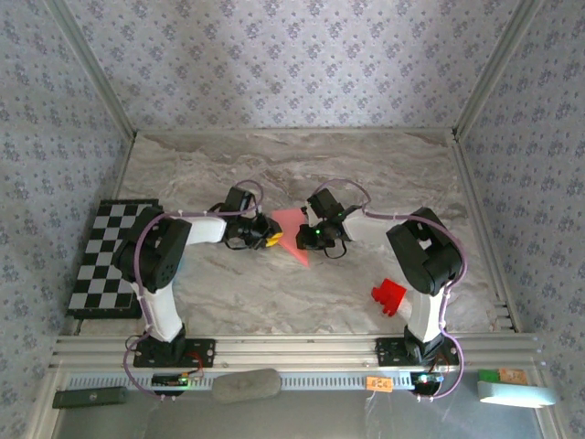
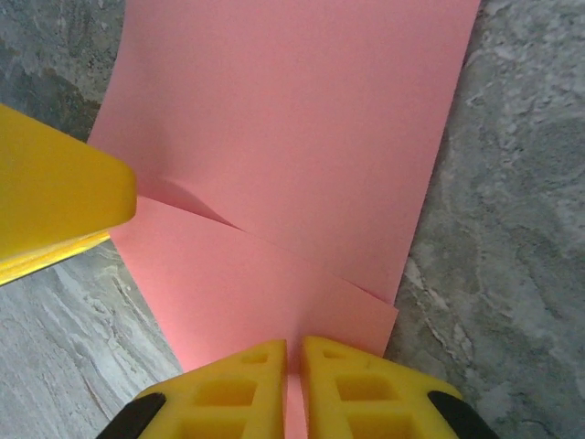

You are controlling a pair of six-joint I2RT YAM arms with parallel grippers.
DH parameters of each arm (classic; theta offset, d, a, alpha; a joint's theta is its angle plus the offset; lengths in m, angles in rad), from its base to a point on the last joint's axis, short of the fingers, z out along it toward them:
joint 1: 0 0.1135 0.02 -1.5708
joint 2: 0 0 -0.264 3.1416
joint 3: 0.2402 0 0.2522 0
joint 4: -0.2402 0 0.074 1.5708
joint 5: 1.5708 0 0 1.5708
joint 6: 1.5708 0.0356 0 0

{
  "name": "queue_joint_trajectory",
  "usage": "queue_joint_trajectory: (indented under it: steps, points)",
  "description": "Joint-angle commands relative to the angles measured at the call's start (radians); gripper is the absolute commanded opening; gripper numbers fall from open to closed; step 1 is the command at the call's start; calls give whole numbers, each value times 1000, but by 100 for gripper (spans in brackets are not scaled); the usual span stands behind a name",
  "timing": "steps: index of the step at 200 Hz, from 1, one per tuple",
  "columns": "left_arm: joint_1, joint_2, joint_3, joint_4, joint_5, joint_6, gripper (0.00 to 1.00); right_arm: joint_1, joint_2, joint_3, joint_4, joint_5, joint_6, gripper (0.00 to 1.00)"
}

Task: Fold a paper plane with a square sheet of paper (pick it up from the middle)
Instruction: Fourth fold the wing at the center of the table.

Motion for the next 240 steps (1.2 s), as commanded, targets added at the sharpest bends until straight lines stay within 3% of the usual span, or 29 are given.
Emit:
queue_joint_trajectory:
  steps: [1,56,87,121,163,205,240]
  points:
    - [-7,22,34,16,29,58,21,-7,20,-20,-24,1,-12,15]
    - [-7,38,22,74,48,95,19,-12,10,-13,-27,-25,-47,15]
    - [-5,36,11,103,55,85,11,-15,-11,-11,-23,-32,-79,16]
    - [-8,-1,2,102,23,65,7,-13,-114,-38,3,-15,-119,28]
    - [-34,-86,-6,61,-84,15,6,10,-229,-101,26,119,-174,36]
    - [-91,-138,56,-89,-234,-22,6,123,-317,-195,105,398,-262,45]
    - [-108,-153,73,-138,-295,-94,6,196,-312,-237,186,505,-279,47]
